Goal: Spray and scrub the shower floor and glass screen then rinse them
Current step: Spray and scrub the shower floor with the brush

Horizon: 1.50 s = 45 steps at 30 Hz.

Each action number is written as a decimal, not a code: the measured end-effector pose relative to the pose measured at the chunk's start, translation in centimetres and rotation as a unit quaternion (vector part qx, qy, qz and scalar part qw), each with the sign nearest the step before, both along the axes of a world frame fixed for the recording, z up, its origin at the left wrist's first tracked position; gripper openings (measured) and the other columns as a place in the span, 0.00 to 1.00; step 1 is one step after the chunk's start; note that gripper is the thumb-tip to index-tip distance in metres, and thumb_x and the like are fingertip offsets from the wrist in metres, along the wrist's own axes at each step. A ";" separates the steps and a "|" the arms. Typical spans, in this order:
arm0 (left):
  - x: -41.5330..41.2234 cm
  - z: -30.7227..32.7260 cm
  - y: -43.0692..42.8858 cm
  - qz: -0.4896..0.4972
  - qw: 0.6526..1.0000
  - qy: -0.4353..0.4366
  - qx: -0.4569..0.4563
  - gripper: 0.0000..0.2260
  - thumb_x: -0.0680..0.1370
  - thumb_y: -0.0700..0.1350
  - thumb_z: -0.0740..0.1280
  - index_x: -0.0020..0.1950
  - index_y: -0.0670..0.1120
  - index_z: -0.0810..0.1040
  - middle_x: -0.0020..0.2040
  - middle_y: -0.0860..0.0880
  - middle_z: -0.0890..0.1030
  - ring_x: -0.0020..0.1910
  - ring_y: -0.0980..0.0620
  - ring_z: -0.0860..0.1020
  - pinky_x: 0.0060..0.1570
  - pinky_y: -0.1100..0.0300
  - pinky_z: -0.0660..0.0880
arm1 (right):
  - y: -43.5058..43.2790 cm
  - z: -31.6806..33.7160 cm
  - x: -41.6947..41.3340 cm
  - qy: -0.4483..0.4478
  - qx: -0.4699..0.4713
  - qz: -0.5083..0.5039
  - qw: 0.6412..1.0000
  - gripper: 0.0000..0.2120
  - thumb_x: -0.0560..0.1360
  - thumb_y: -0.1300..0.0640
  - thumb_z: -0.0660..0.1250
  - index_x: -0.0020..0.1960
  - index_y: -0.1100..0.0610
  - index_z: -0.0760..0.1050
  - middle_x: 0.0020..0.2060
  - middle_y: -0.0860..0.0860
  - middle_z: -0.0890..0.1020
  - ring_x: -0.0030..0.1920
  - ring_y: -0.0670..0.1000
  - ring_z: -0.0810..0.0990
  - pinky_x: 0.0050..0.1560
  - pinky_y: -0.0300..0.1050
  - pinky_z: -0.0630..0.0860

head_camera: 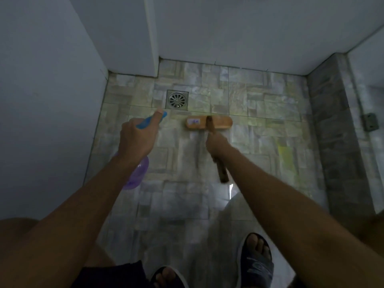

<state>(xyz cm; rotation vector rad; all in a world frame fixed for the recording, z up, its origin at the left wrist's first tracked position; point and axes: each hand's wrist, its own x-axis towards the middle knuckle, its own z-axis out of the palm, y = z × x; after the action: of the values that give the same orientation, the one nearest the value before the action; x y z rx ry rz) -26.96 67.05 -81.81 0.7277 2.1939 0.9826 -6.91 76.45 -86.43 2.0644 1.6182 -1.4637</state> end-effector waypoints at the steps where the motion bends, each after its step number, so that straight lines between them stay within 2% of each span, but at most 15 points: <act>1: -0.1 0.0 0.1 -0.001 1.000 0.010 0.000 0.39 0.67 0.77 0.62 0.38 0.38 0.83 0.36 0.39 0.84 0.32 0.39 0.82 0.38 0.40 0.82 | 1.9 -0.1 -1.0 -0.001 0.002 -0.004 1.000 0.20 0.85 0.60 0.48 0.72 0.68 0.65 0.69 0.65 0.71 0.68 0.64 0.71 0.63 0.53 0.69; 6: -0.8 -0.1 0.2 0.004 1.000 -0.005 -0.018 0.35 0.68 0.76 0.62 0.36 0.43 0.84 0.36 0.44 0.85 0.36 0.42 0.84 0.39 0.40 0.82 | 2.3 -0.5 -1.2 0.003 0.014 -0.005 1.000 0.19 0.85 0.59 0.50 0.71 0.66 0.67 0.66 0.64 0.74 0.65 0.63 0.75 0.56 0.51 0.73; 10: -0.9 0.0 0.7 0.025 0.999 -0.039 -0.025 0.31 0.70 0.73 0.63 0.32 0.45 0.82 0.32 0.45 0.84 0.36 0.42 0.84 0.43 0.39 0.82 | -7.5 -1.7 3.0 -0.054 -0.035 0.003 0.998 0.17 0.85 0.48 0.52 0.54 0.58 0.75 0.47 0.56 0.80 0.42 0.52 0.80 0.37 0.44 0.77; 13: -1.4 0.2 0.9 0.046 0.998 -0.033 -0.035 0.33 0.70 0.73 0.61 0.32 0.43 0.82 0.33 0.43 0.84 0.36 0.41 0.83 0.43 0.40 0.82 | -10.1 -2.0 4.4 -0.056 -0.037 0.005 0.998 0.21 0.84 0.43 0.51 0.54 0.58 0.73 0.46 0.56 0.80 0.41 0.52 0.80 0.35 0.46 0.78; 16: -2.0 0.2 0.9 0.061 0.997 -0.025 -0.034 0.35 0.70 0.74 0.60 0.35 0.41 0.82 0.35 0.42 0.84 0.36 0.41 0.83 0.41 0.41 0.83 | -4.7 -2.7 1.6 -0.034 -0.007 -0.013 0.999 0.22 0.84 0.44 0.51 0.59 0.60 0.74 0.49 0.58 0.80 0.40 0.54 0.79 0.34 0.46 0.76; 19: -2.2 0.3 0.5 0.062 0.997 -0.011 -0.036 0.37 0.71 0.74 0.60 0.37 0.38 0.82 0.36 0.39 0.84 0.36 0.41 0.83 0.40 0.41 0.82 | 3.1 -2.5 -3.2 -0.032 0.043 0.060 0.997 0.16 0.85 0.56 0.52 0.61 0.64 0.74 0.52 0.62 0.79 0.33 0.52 0.74 0.27 0.44 0.70; 23: -3.8 0.8 0.4 0.041 0.998 -0.004 -0.043 0.36 0.72 0.72 0.62 0.38 0.37 0.81 0.38 0.37 0.83 0.35 0.40 0.83 0.43 0.41 0.83 | 7.2 -1.3 -7.4 -0.019 0.056 0.079 0.995 0.10 0.82 0.65 0.54 0.45 0.63 0.70 0.56 0.63 0.80 0.46 0.60 0.79 0.44 0.51 0.79; 26: -5.9 1.8 0.6 0.061 0.997 -0.008 -0.049 0.34 0.70 0.73 0.61 0.36 0.41 0.81 0.38 0.39 0.84 0.38 0.39 0.83 0.47 0.41 0.83 | 2.2 -1.3 -6.7 -0.018 0.051 0.150 0.987 0.15 0.85 0.59 0.51 0.62 0.64 0.73 0.60 0.62 0.77 0.52 0.59 0.78 0.44 0.44 0.74; 29: -7.6 2.6 0.7 0.070 0.997 0.004 -0.039 0.33 0.71 0.71 0.61 0.37 0.40 0.81 0.39 0.39 0.84 0.40 0.39 0.83 0.48 0.41 0.82 | -6.0 -1.3 -4.6 -0.023 0.003 0.205 0.979 0.18 0.85 0.56 0.50 0.65 0.65 0.71 0.56 0.60 0.77 0.48 0.56 0.72 0.46 0.42 0.72; 31: -7.9 3.0 0.8 0.068 0.997 0.005 -0.042 0.34 0.70 0.72 0.60 0.37 0.41 0.81 0.40 0.40 0.84 0.41 0.40 0.83 0.49 0.42 0.82 | -9.9 -1.4 -3.3 -0.049 -0.022 0.227 0.972 0.19 0.85 0.51 0.50 0.63 0.64 0.71 0.56 0.60 0.78 0.50 0.58 0.77 0.52 0.49 0.77; 34: -9.0 3.4 0.5 0.088 0.995 0.001 -0.052 0.35 0.71 0.73 0.59 0.41 0.40 0.82 0.43 0.39 0.84 0.43 0.39 0.83 0.51 0.44 0.82 | -9.2 -1.1 -5.5 -0.029 -0.022 0.206 0.978 0.21 0.85 0.46 0.49 0.61 0.61 0.72 0.56 0.60 0.79 0.52 0.58 0.81 0.55 0.54 0.79; 37: -10.0 4.0 0.1 0.100 0.994 0.002 -0.052 0.34 0.76 0.69 0.58 0.43 0.38 0.82 0.42 0.39 0.84 0.41 0.40 0.83 0.50 0.47 0.82 | -3.8 -1.5 -10.7 -0.015 0.017 0.240 0.970 0.20 0.86 0.54 0.49 0.69 0.65 0.70 0.64 0.64 0.76 0.62 0.63 0.76 0.61 0.53 0.73; 39: -10.6 4.5 -0.1 0.112 0.993 -0.010 -0.048 0.35 0.75 0.70 0.58 0.46 0.38 0.82 0.43 0.39 0.84 0.38 0.41 0.83 0.46 0.50 0.82 | 0.1 -1.6 -14.1 -0.020 0.042 0.250 0.967 0.17 0.85 0.60 0.52 0.68 0.66 0.70 0.65 0.64 0.75 0.63 0.62 0.76 0.59 0.52 0.73; 42: -12.5 5.4 -0.9 0.122 0.992 0.007 -0.042 0.35 0.76 0.70 0.58 0.49 0.37 0.81 0.42 0.39 0.84 0.30 0.44 0.81 0.36 0.58 0.78 | 4.2 -1.2 -18.5 -0.007 0.050 0.235 0.971 0.09 0.82 0.65 0.56 0.55 0.64 0.74 0.58 0.59 0.78 0.51 0.60 0.80 0.40 0.46 0.73; 45: -14.1 6.3 -1.5 0.127 0.991 0.030 -0.038 0.35 0.75 0.71 0.58 0.50 0.38 0.81 0.42 0.41 0.83 0.27 0.47 0.79 0.31 0.61 0.73 | 5.6 -0.8 -20.2 -0.005 0.078 0.240 0.968 0.16 0.82 0.63 0.55 0.66 0.68 0.71 0.60 0.62 0.78 0.59 0.62 0.79 0.40 0.46 0.73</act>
<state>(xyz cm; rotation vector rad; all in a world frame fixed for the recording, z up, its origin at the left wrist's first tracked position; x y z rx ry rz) -41.06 65.52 -75.51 0.4558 2.4056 1.0053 -27.13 82.09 -87.24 1.5727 2.0952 -1.1856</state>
